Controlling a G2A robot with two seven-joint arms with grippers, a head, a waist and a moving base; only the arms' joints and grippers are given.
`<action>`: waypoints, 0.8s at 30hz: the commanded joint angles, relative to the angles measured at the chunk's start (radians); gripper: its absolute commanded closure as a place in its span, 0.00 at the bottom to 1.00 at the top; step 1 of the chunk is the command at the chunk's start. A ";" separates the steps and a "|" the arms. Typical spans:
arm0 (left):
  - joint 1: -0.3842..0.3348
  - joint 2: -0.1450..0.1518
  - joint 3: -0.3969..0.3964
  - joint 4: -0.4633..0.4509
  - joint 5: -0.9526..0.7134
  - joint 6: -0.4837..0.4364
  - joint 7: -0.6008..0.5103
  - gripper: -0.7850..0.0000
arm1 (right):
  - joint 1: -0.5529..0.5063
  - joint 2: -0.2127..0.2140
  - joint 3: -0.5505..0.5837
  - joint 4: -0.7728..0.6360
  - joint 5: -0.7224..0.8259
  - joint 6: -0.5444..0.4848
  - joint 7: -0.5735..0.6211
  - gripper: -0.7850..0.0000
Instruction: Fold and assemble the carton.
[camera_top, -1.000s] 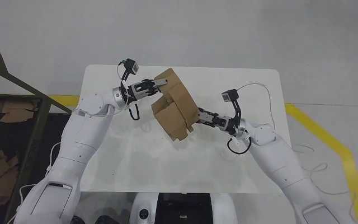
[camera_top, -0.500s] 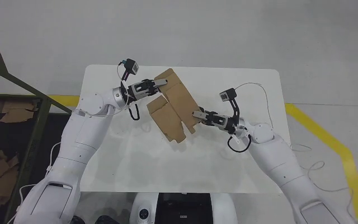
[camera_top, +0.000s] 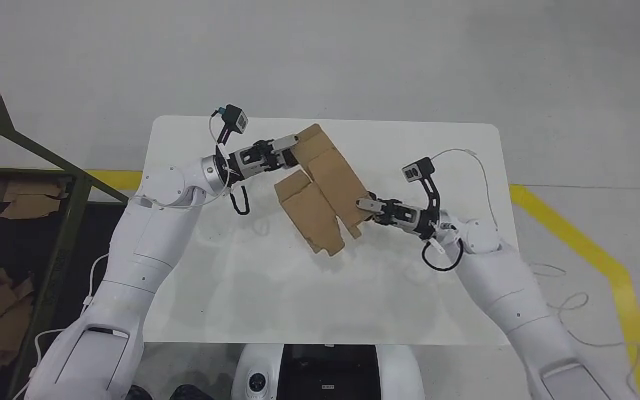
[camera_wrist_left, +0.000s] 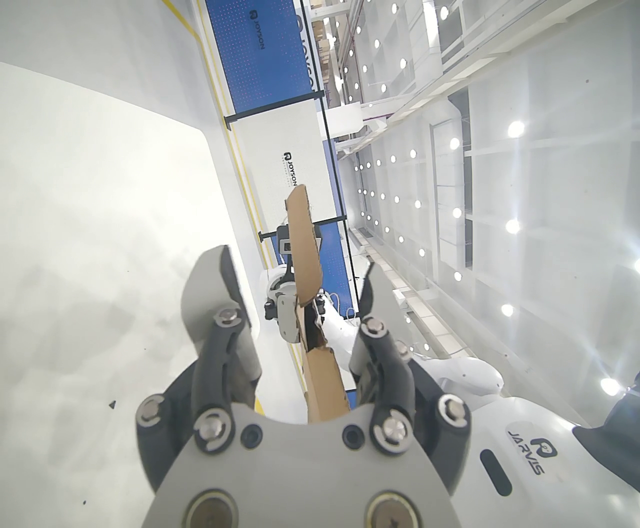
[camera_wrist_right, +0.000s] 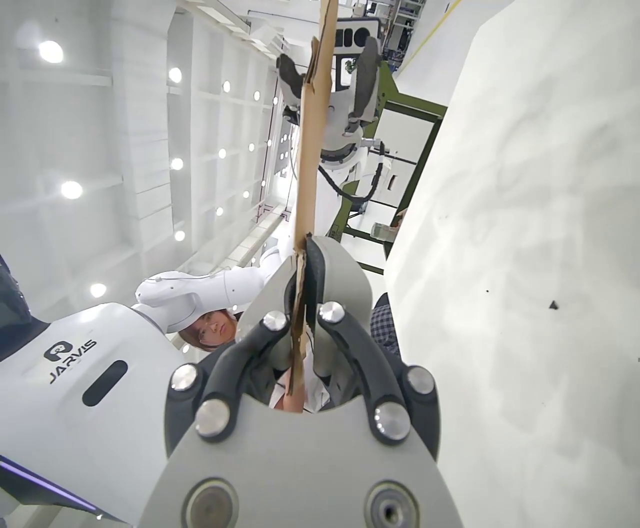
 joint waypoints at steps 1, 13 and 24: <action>0.000 0.000 0.000 0.000 0.000 0.000 0.000 0.00 | -0.010 0.006 0.020 -0.006 -0.011 0.005 -0.007 1.00; 0.000 0.000 0.000 0.000 0.000 0.000 0.000 0.00 | -0.168 0.056 0.205 -0.178 -0.181 0.066 -0.263 1.00; 0.000 0.000 0.000 0.000 0.000 0.000 0.000 0.00 | -0.276 0.061 0.241 -0.330 -0.231 0.166 -0.443 1.00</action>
